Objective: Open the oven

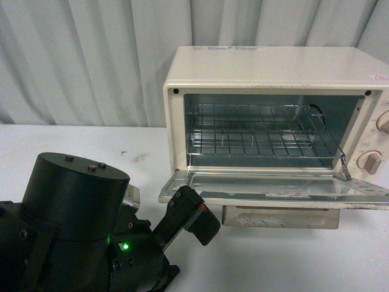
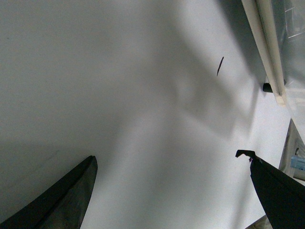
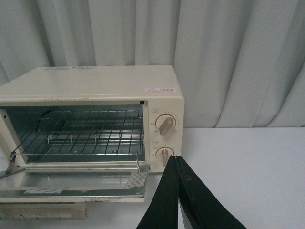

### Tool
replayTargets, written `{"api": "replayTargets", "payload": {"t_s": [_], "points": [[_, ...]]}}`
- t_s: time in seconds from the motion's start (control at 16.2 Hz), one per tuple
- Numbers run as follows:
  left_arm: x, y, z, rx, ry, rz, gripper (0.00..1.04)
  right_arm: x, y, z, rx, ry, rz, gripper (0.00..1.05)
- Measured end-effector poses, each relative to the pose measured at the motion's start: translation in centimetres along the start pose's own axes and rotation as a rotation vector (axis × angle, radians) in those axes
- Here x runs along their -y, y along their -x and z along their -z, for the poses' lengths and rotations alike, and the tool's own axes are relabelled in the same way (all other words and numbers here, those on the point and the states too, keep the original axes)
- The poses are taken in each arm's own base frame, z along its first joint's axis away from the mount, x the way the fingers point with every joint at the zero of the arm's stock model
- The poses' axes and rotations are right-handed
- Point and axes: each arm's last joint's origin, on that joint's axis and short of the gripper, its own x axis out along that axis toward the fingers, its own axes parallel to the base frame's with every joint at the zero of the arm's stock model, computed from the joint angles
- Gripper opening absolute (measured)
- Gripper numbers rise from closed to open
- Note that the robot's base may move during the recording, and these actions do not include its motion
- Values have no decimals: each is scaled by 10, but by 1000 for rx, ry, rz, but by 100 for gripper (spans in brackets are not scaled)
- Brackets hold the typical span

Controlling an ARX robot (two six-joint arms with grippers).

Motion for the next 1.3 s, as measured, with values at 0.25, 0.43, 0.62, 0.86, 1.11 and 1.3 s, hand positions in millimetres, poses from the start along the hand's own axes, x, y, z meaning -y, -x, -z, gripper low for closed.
{"api": "replayTargets", "payload": {"t_s": [0.25, 0.43, 0.62, 0.86, 1.11, 1.3], "points": [[0, 0, 0, 0, 0, 0, 98, 0, 6, 0, -2, 0, 0, 2], [0, 0, 0, 1, 0, -1, 98, 0, 22, 4, -20, 0, -2, 2], [0, 0, 0, 0, 0, -1, 98, 0, 22, 4, -12, 0, -2, 21], [0, 0, 0, 0, 0, -1, 98, 0, 22, 4, -11, 0, -2, 66], [0, 0, 0, 0, 0, -1, 98, 0, 22, 4, -12, 0, -2, 99], [-3, 7, 4, 141, 33, 23, 98, 0, 22, 4, -12, 0, -2, 98]]}}
